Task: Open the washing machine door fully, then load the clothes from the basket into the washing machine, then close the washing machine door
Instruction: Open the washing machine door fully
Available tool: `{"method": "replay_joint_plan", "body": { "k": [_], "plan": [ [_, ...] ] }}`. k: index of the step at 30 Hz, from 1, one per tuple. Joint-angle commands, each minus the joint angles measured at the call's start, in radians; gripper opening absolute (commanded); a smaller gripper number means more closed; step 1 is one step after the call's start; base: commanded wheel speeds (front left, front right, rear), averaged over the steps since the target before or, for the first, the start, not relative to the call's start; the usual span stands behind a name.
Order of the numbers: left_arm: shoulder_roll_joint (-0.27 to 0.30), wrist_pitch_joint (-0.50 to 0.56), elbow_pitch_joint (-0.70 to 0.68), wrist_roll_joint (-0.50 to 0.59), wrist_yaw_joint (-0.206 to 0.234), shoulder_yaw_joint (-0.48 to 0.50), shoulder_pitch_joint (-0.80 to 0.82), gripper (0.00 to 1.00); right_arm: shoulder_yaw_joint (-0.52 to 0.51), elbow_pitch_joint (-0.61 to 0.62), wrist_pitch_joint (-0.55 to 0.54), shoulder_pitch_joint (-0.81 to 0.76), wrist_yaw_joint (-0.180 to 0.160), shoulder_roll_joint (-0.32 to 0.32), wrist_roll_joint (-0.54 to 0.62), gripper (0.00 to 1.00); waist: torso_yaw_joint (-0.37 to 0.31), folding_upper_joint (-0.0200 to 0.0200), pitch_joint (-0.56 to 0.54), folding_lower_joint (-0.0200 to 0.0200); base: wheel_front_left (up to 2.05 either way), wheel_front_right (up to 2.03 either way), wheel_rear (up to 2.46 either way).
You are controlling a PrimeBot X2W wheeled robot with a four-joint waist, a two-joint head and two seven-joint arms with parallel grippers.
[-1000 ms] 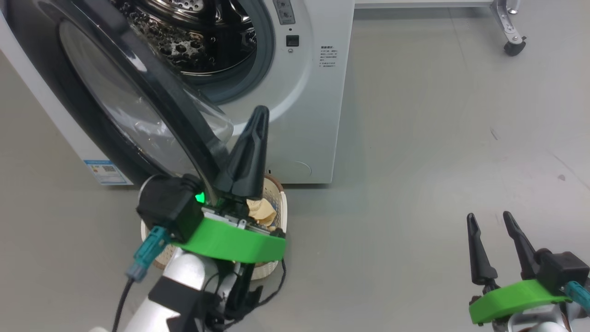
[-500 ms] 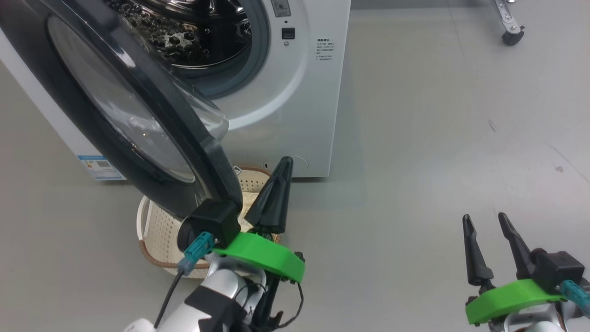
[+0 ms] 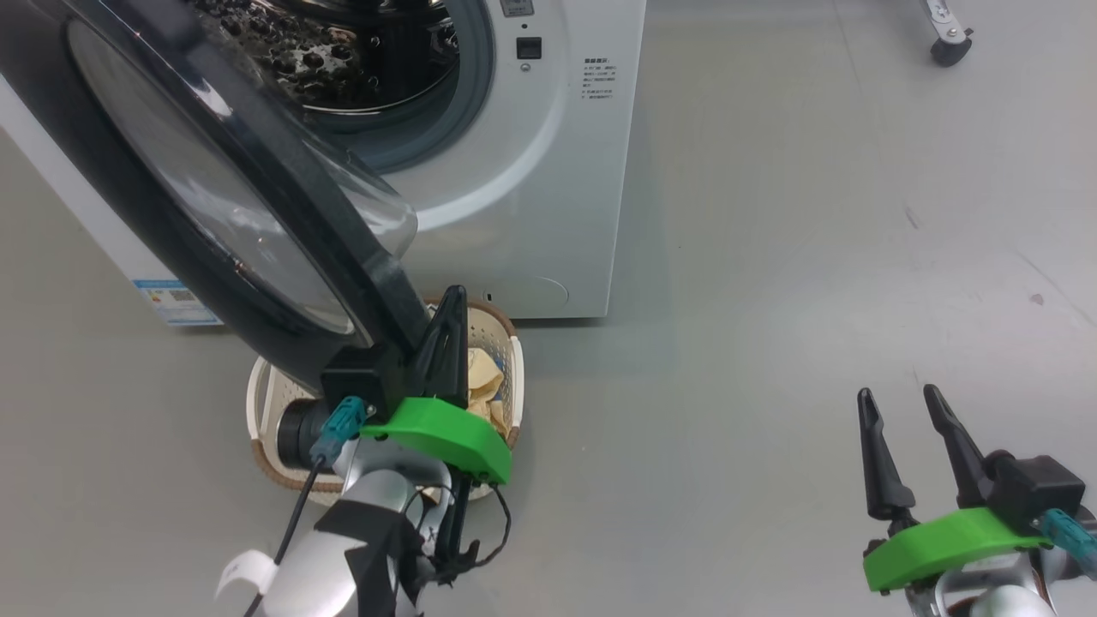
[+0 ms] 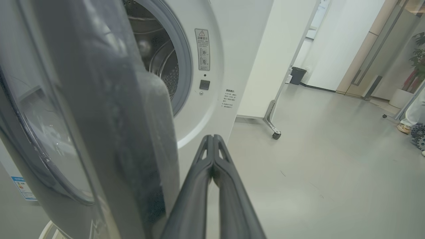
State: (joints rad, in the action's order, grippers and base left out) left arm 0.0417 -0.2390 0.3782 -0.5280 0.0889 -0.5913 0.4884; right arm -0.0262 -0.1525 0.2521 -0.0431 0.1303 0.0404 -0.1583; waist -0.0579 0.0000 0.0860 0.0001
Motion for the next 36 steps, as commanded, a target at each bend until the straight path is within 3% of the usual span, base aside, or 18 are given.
{"method": "replay_joint_plan", "body": {
  "k": [1, 18, 36],
  "plan": [
    [0.009, -0.013, -0.019, 0.001, 0.005, 0.036, 0.054, 0.00, 0.022, 0.027, 0.010, 0.045, 0.000, 0.010, -0.005, 1.00, 0.000, 0.0000, 0.000, -0.0001, 0.00, 0.00, 0.00],
    [0.033, -0.020, 0.066, 0.018, 0.033, 0.056, 0.040, 0.00, 0.017, 0.013, 0.010, 0.048, 0.000, 0.010, 0.008, 1.00, 0.016, 0.0000, 0.007, -0.0001, 0.00, 0.00, 0.00],
    [0.076, -0.022, -0.009, 0.046, 0.081, 0.082, -0.052, 0.00, -0.009, 0.004, 0.010, 0.040, 0.000, 0.010, 0.029, 1.00, 0.103, 0.0000, 0.011, -0.0001, 0.00, 0.00, 0.00]
  ]
}}
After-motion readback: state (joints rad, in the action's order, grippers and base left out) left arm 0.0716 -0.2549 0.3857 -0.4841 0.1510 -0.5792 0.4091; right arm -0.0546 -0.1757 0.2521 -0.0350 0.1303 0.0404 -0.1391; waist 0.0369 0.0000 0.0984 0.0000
